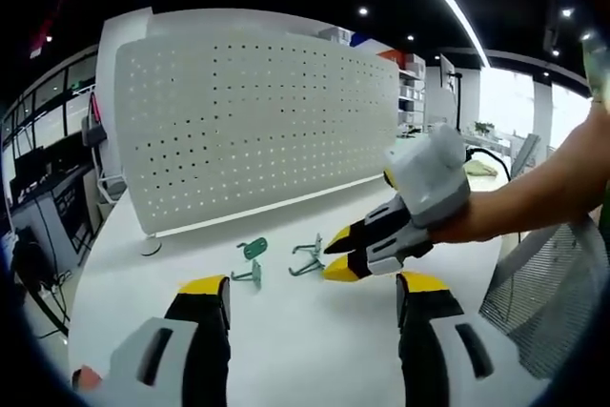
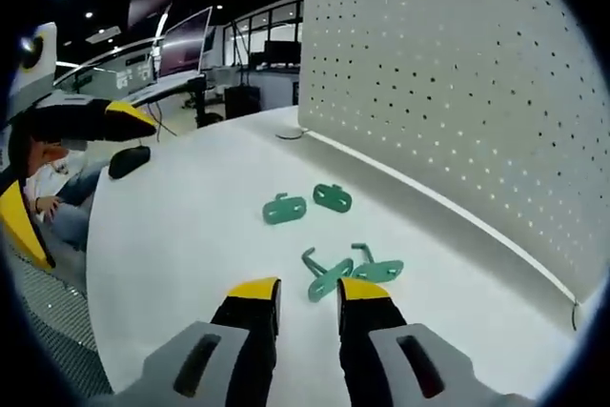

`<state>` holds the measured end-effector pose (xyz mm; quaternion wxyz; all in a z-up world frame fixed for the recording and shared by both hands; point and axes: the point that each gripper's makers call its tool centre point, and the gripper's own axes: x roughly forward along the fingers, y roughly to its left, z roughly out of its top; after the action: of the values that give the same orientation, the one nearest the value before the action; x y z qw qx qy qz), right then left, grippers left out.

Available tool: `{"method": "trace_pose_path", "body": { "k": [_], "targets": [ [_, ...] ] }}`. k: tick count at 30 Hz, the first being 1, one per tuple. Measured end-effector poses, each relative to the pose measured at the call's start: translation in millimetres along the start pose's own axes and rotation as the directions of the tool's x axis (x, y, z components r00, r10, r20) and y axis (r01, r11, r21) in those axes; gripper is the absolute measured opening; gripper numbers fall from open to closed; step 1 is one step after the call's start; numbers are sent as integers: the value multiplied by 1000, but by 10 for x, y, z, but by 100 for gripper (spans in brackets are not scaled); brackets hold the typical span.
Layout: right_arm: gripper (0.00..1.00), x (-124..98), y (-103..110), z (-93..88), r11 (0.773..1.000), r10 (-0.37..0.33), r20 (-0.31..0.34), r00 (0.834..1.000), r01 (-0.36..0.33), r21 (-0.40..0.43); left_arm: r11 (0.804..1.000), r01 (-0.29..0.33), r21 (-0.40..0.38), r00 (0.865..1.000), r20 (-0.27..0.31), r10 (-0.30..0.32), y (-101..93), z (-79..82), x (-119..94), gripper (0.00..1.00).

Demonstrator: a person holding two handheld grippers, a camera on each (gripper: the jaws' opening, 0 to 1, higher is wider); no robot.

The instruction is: Insert the hook assembly into the mounting plate slot until the hook locks in place.

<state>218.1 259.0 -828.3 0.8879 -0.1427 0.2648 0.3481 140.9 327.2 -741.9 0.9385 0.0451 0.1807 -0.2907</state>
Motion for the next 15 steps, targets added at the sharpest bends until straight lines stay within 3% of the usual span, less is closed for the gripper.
{"method": "trace_pose_path", "body": {
  "k": [15],
  "targets": [
    [18,115,-38,-34,1000,-14,-22,1000,14,0,1000,7,3,1000,-8,-7,-15,-16,8,73]
  ]
}}
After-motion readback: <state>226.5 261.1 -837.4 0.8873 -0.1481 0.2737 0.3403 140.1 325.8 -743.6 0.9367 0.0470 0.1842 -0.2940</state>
